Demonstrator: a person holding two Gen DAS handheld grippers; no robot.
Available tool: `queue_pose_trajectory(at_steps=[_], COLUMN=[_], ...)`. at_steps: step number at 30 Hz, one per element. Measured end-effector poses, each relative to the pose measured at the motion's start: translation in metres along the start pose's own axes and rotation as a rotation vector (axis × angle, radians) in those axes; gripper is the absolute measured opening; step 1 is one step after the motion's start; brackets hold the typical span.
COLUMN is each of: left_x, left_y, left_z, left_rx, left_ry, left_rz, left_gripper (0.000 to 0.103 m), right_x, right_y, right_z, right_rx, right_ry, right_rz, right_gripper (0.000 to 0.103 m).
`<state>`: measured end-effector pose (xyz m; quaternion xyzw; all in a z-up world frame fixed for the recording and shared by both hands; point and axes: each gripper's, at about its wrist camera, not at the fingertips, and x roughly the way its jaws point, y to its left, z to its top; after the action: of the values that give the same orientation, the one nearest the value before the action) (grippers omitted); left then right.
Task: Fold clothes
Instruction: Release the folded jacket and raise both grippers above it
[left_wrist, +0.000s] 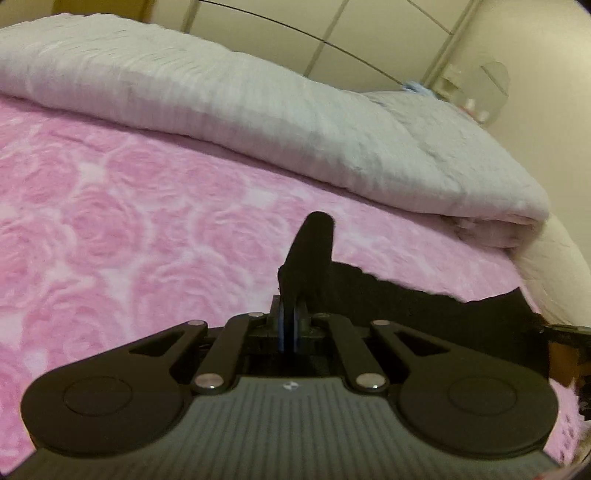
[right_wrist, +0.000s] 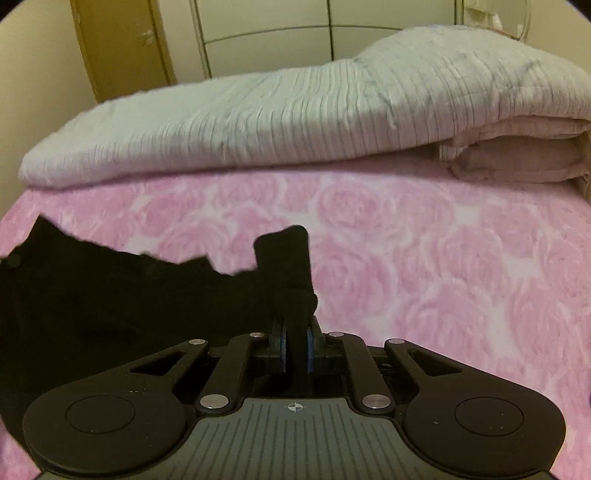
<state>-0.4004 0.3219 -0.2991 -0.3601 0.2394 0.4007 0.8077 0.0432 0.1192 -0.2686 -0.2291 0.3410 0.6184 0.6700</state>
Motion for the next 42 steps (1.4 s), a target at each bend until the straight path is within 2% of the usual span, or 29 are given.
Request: queue_pose_trajectory(at_steps=[3, 4, 5, 7, 10, 13, 15, 17, 18, 20, 23, 25, 27, 28, 30, 32, 34, 37, 38, 40, 41, 42], left_x=[0.009, 0.021, 0.033, 0.022, 0.004, -0.013, -0.025, -0.037, -0.043, -0.049, -0.056, -0.054, -0.05, -0.048, -0.059, -0.072, -0.087, -0.092, -0.084, -0.067, -0.066, -0.064], left_y=[0.011, 0.017, 0.021, 0.022, 0.023, 0.024, 0.025, 0.026, 0.019, 0.0, -0.026, -0.03, -0.022, -0.016, -0.014, -0.016, -0.024, -0.034, -0.035, -0.038, -0.043, -0.048], left_z=[0.001, -0.002, -0.004, -0.007, -0.01, -0.013, -0.015, -0.017, -0.023, -0.041, -0.077, -0.1, -0.122, -0.131, -0.131, -0.128, -0.121, -0.123, -0.129, -0.142, -0.144, -0.147], left_rx=[-0.026, -0.043, -0.055, -0.071, -0.095, -0.118, -0.134, -0.15, -0.131, -0.07, -0.001, -0.012, -0.047, -0.067, -0.093, -0.091, -0.074, -0.074, -0.07, -0.063, -0.035, -0.006], left_ry=[-0.002, 0.038, 0.067, 0.047, 0.015, -0.017, -0.038, -0.059, -0.041, 0.026, 0.12, 0.169, 0.22, 0.241, 0.249, 0.244, 0.227, 0.23, 0.261, 0.326, 0.324, 0.322], left_rz=[0.035, 0.057, 0.086, 0.113, 0.152, 0.192, 0.219, 0.245, 0.222, 0.166, 0.097, 0.11, 0.17, 0.201, 0.237, 0.279, 0.323, 0.335, 0.345, 0.363, 0.379, 0.395], left_gripper=[0.003, 0.005, 0.005, 0.01, 0.014, 0.014, 0.014, 0.014, 0.014, 0.014, 0.014, 0.014, 0.012, 0.006, 0.004, 0.005, 0.021, 0.027, 0.028, 0.028, 0.028, 0.028], right_x=[0.026, 0.038, 0.053, 0.079, 0.079, 0.054, 0.04, 0.026, 0.018, 0.004, -0.027, -0.044, -0.042, -0.037, -0.028, -0.038, -0.05, -0.072, -0.072, -0.059, -0.051, -0.05], right_y=[-0.004, -0.005, -0.007, -0.014, -0.019, -0.011, -0.003, 0.002, 0.003, 0.003, 0.009, 0.02, 0.032, 0.031, 0.031, 0.025, 0.028, 0.031, 0.032, 0.032, 0.03, 0.029], right_z=[0.005, 0.004, 0.0, -0.005, -0.008, -0.005, -0.003, -0.003, -0.005, -0.008, -0.027, -0.051, -0.082, -0.099, -0.129, -0.127, -0.114, -0.106, -0.108, -0.119, -0.129, -0.134], right_rx=[0.03, 0.039, 0.054, 0.093, 0.174, 0.159, 0.128, 0.094, 0.076, 0.095, 0.201, 0.219, 0.19, 0.168, 0.128, 0.176, 0.182, 0.204, 0.214, 0.242, 0.26, 0.291], right_ry=[-0.016, -0.008, 0.019, 0.132, 0.136, 0.084, 0.057, 0.019, -0.007, -0.003, 0.024, 0.044, 0.132, 0.173, 0.249, 0.223, 0.212, 0.127, 0.133, 0.206, 0.241, 0.239], right_rz=[-0.012, -0.021, -0.033, -0.06, -0.078, -0.113, -0.175, -0.279, -0.296, -0.256, -0.07, -0.005, -0.012, -0.04, -0.094, -0.106, -0.158, -0.151, -0.15, -0.157, -0.163, -0.167], right_gripper=[0.01, 0.01, 0.01, 0.01, 0.011, 0.015, 0.016, 0.016, 0.016, 0.016, 0.016, 0.016, 0.015, 0.015, 0.015, 0.015, 0.015, 0.015, 0.015, 0.016, 0.015, 0.016])
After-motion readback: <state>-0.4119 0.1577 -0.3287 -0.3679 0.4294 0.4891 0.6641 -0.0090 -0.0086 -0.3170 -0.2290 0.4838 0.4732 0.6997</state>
